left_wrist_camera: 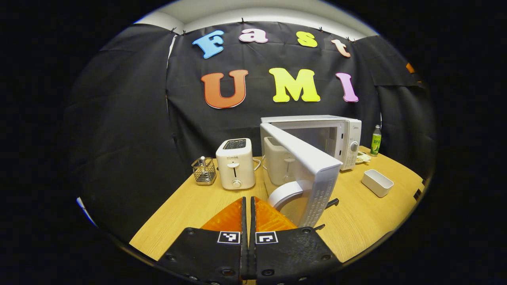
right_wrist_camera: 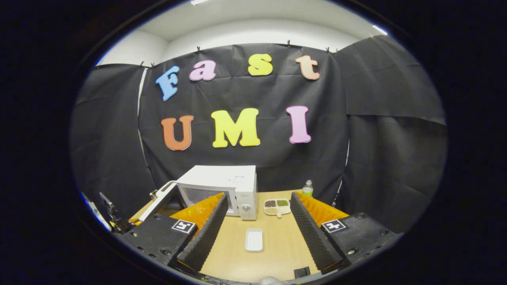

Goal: Open the microwave oven with the left hand, put the food in, and close the microwave oven.

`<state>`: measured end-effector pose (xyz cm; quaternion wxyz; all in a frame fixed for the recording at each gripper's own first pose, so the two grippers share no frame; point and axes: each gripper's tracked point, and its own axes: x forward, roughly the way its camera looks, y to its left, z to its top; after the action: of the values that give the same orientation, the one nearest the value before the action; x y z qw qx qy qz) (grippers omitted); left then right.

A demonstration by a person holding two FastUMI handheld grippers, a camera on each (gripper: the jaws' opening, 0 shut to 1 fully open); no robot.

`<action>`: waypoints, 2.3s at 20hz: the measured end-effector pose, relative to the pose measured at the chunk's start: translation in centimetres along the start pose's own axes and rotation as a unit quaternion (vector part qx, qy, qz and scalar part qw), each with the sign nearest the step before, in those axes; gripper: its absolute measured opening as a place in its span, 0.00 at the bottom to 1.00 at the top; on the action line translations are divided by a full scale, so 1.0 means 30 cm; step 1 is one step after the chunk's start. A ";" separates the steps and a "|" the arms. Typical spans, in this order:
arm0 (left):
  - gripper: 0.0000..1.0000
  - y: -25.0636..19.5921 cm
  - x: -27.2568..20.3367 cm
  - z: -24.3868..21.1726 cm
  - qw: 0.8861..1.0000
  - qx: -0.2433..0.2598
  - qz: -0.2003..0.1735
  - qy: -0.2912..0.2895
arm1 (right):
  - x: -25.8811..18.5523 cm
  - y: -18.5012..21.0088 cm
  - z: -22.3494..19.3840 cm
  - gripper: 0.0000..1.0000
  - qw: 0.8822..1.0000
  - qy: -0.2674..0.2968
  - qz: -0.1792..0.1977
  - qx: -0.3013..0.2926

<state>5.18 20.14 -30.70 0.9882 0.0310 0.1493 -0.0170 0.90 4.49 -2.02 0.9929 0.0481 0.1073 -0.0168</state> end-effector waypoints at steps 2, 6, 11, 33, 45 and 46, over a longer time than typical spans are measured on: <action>0.00 -0.019 0.011 -0.001 1.000 0.005 0.007 -0.004 | 0.006 -0.007 0.007 0.93 1.000 0.000 0.004 -0.002; 0.00 -0.108 0.036 0.022 1.000 0.002 -0.008 -0.010 | 0.023 -0.015 0.021 1.00 1.000 -0.001 0.014 -0.007; 0.00 -0.261 0.070 0.061 0.999 0.013 -0.035 -0.019 | 0.032 -0.026 0.032 1.00 0.999 -0.004 0.030 -0.017; 0.00 -0.932 0.423 0.226 0.988 0.042 -0.139 -0.043 | 0.066 -0.236 0.053 1.00 0.999 0.003 0.036 -0.030; 0.00 -1.089 0.748 0.267 0.989 0.040 -0.134 -0.040 | 0.174 -0.310 0.043 1.00 0.999 0.025 0.029 -0.024; 0.00 -1.100 0.772 0.265 0.990 0.036 -0.133 -0.037 | 0.183 -0.315 0.043 1.00 0.999 0.025 0.029 -0.024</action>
<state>28.21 -13.87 -31.82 0.9803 0.0459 0.1144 -0.1545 6.11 -5.16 -2.83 0.9908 0.0279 0.1313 0.0156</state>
